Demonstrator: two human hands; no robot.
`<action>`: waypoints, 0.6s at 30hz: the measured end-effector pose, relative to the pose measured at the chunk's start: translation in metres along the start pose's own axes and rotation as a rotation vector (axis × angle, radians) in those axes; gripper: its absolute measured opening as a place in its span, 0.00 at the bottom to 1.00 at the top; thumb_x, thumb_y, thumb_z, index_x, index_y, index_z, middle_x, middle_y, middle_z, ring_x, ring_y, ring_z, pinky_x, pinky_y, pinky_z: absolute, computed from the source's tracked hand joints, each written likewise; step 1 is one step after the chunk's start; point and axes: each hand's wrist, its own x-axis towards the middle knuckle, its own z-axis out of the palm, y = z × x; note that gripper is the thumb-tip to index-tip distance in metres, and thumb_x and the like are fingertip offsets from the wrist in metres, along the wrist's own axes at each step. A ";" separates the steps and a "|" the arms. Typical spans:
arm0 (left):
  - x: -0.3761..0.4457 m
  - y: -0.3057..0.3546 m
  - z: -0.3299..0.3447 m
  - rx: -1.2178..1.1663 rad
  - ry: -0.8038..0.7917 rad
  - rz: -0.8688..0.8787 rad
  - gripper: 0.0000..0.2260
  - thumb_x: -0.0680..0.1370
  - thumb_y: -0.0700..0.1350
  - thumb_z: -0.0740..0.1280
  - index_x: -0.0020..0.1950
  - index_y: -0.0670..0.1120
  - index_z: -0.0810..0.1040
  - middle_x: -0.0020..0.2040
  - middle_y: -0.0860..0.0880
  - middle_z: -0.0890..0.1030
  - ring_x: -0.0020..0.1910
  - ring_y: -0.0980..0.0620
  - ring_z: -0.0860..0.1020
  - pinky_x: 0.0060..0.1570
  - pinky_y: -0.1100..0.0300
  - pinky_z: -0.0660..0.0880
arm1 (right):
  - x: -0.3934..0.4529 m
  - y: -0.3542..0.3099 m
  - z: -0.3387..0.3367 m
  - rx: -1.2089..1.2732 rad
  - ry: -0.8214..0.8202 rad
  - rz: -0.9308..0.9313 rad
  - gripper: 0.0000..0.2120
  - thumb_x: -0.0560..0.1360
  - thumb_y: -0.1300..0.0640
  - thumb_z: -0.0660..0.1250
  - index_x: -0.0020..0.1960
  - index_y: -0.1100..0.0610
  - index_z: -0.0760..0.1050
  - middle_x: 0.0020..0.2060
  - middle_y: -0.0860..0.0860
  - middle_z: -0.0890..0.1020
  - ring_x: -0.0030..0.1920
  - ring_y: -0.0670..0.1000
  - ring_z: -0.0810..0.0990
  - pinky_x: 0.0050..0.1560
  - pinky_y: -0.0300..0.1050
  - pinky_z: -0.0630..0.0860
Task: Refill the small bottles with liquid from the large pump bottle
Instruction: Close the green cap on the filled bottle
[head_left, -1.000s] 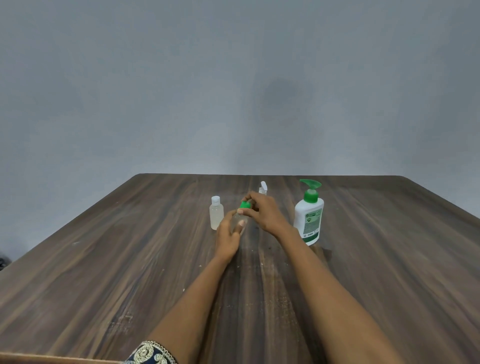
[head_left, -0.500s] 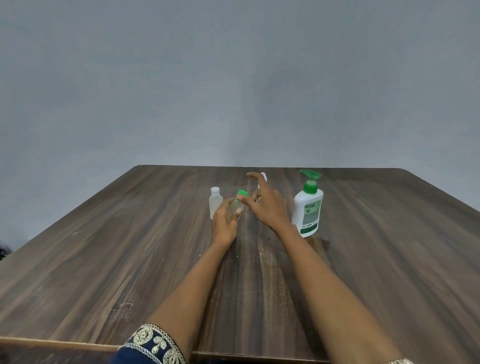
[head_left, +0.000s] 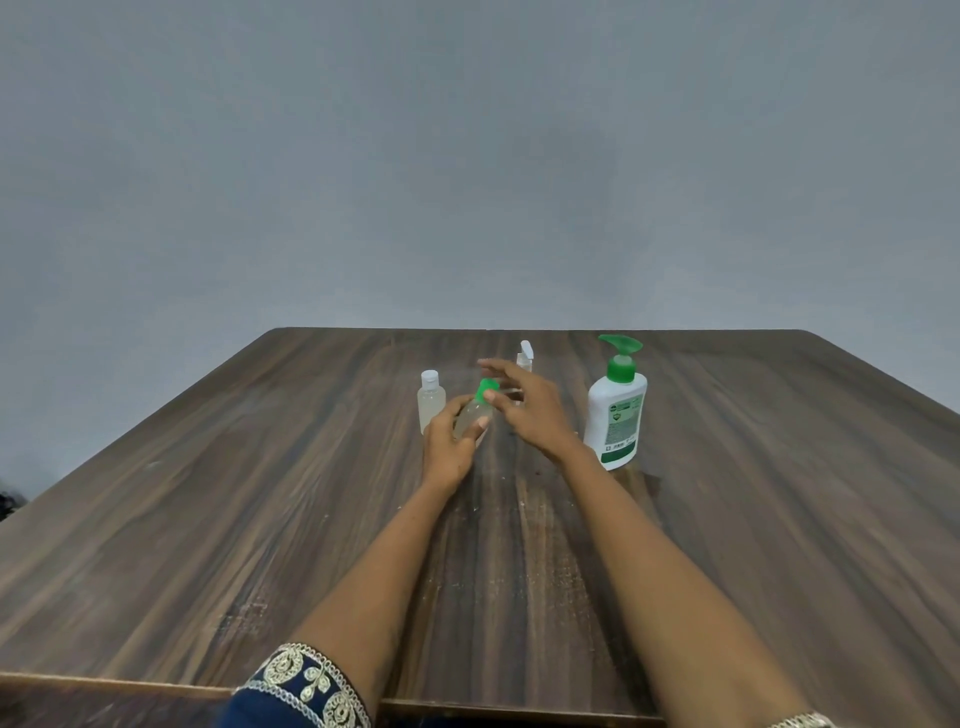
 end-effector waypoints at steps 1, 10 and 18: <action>0.000 0.001 0.001 -0.001 -0.005 0.001 0.11 0.76 0.42 0.68 0.58 0.44 0.76 0.50 0.52 0.78 0.50 0.55 0.74 0.42 0.71 0.67 | 0.000 0.000 0.001 0.029 0.004 0.019 0.18 0.76 0.61 0.69 0.64 0.51 0.77 0.54 0.49 0.81 0.55 0.47 0.79 0.59 0.42 0.76; 0.003 0.002 -0.001 -0.024 -0.068 -0.026 0.14 0.76 0.42 0.68 0.61 0.42 0.75 0.53 0.50 0.78 0.54 0.52 0.75 0.50 0.63 0.69 | 0.002 0.002 -0.002 0.182 -0.054 0.083 0.20 0.78 0.61 0.67 0.69 0.56 0.72 0.63 0.51 0.77 0.62 0.44 0.75 0.64 0.36 0.71; 0.001 0.006 0.009 -0.020 -0.044 -0.095 0.15 0.74 0.41 0.69 0.61 0.43 0.76 0.55 0.46 0.80 0.57 0.50 0.76 0.58 0.54 0.73 | 0.005 -0.007 0.003 0.138 0.134 0.144 0.15 0.67 0.61 0.78 0.52 0.63 0.81 0.44 0.54 0.83 0.41 0.43 0.79 0.43 0.31 0.75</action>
